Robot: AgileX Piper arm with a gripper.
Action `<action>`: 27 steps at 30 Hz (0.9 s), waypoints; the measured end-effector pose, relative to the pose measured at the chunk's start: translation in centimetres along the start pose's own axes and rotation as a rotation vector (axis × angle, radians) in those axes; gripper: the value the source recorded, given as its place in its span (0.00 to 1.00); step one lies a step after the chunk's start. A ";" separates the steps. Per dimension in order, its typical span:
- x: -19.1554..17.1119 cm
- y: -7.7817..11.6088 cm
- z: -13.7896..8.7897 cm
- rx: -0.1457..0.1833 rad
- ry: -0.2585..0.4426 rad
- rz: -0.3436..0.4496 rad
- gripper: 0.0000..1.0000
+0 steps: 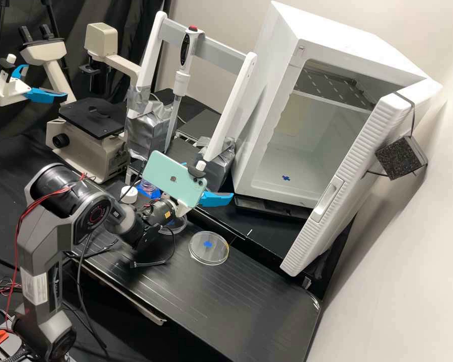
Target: Use the pipette
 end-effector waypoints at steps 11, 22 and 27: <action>-0.7 0.1 0.2 0.002 0.007 0.004 1.00; -6.0 3.6 -4.1 0.043 0.201 0.104 1.00; -7.5 4.2 -9.0 0.026 0.353 0.104 1.00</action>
